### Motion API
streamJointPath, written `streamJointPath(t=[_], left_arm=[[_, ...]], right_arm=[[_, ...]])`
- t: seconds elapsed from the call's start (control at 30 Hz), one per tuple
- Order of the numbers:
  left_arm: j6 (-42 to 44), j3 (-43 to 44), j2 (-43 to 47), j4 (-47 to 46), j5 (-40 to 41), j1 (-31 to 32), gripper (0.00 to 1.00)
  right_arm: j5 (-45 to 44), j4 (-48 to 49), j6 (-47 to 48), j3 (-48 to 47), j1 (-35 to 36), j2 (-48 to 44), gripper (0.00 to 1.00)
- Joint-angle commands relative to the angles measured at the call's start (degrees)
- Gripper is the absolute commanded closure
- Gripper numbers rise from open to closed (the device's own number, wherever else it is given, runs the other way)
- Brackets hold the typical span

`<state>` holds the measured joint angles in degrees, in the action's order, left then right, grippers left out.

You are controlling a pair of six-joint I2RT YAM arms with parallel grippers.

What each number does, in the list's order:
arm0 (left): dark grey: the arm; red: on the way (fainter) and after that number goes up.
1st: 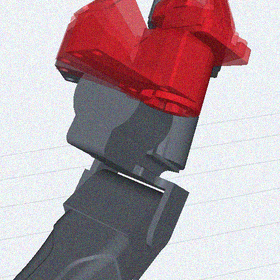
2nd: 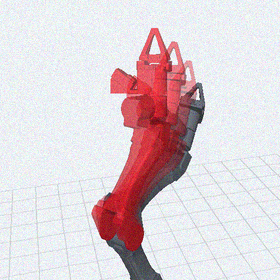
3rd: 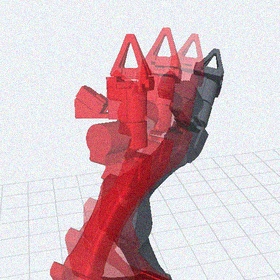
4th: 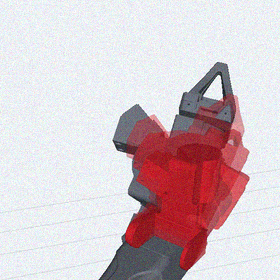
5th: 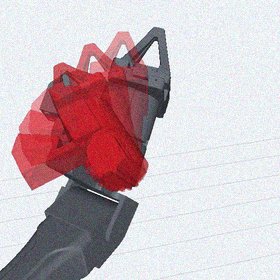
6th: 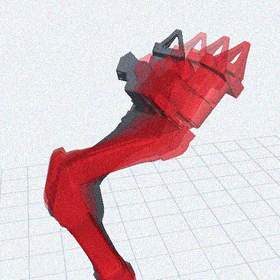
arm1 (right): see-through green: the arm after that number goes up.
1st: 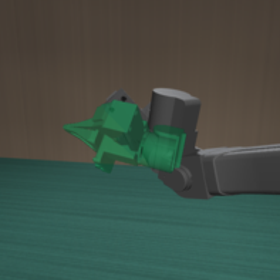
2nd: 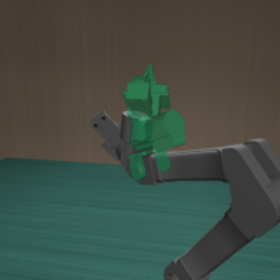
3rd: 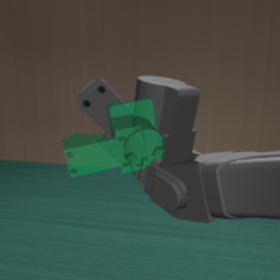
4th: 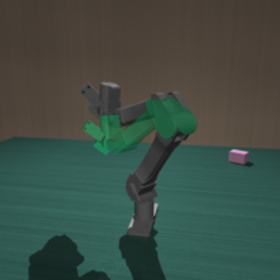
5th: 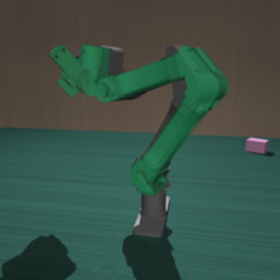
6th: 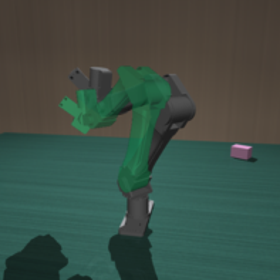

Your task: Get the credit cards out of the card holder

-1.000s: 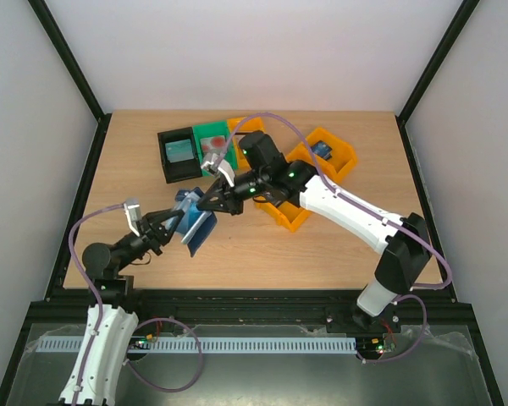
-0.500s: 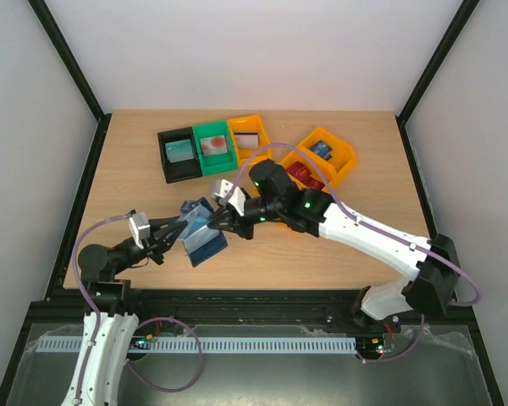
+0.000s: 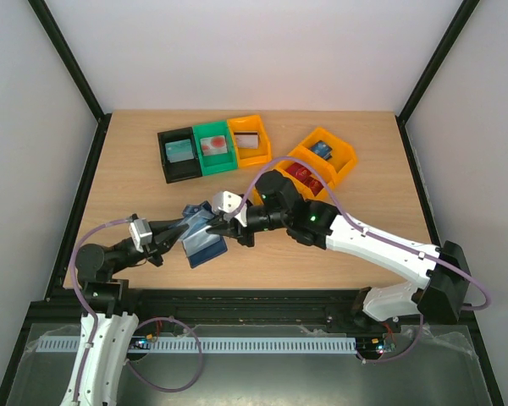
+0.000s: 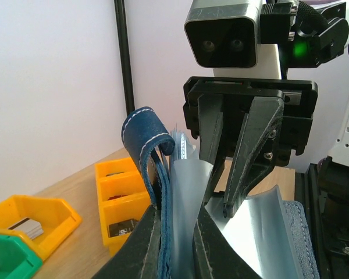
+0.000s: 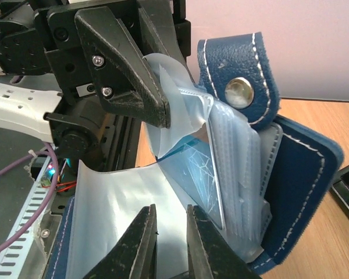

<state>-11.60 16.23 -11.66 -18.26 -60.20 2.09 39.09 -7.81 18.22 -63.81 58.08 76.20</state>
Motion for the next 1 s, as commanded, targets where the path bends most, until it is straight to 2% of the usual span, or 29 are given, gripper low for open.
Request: streamJointPath(t=[0.0, 0.23, 0.47, 0.73, 0.97], left_arm=[[1.35, 2.69, 0.22, -1.52, -0.59, 0.29, 0.98], [-9.21, 1.22, -0.26, -10.77, -0.39, 0.29, 0.98], [-6.36, 3.54, -0.64, -7.75, -5.10, 0.68, 0.98], [-14.05, 4.04, -1.74, -13.92, -5.09, 0.98, 0.98], [-13.58, 4.34, -2.13, -12.73, -5.47, 1.34, 0.98]], right_arm=[[-2.33, 1.30, 1.24, 0.18, 0.28, -1.33, 0.84], [-3.07, 1.32, -1.51, 4.14, -0.77, -2.10, 0.81], [-3.04, 3.86, -3.10, 4.02, -0.87, -1.41, 0.81], [-3.61, 2.84, -3.45, 6.27, -2.76, -2.20, 0.76], [-2.08, 3.56, -4.50, 6.77, -3.45, -1.88, 0.74]])
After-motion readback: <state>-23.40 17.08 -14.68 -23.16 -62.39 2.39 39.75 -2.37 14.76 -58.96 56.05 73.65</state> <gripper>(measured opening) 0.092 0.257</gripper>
